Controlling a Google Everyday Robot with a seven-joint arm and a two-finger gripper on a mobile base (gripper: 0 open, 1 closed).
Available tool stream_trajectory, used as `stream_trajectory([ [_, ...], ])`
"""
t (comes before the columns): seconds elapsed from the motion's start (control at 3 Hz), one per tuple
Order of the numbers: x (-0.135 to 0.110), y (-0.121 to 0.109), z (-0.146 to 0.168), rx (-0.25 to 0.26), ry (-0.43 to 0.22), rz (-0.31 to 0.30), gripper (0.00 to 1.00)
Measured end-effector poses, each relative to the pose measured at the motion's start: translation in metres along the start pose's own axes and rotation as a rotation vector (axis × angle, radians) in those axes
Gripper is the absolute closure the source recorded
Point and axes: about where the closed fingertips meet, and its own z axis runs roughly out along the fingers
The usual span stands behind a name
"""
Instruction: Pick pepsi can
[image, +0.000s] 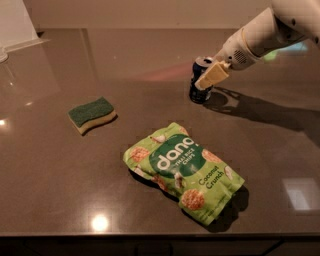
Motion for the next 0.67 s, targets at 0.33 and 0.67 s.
stream_trajectory([
  [0.33, -0.0046, 0.0062, -0.0033, -0.016, -0.022, 0.001, 0.62],
  [0.67, -0.0105, 0.0103, -0.0086, -0.029, -0.043, 0.0, 0.86],
])
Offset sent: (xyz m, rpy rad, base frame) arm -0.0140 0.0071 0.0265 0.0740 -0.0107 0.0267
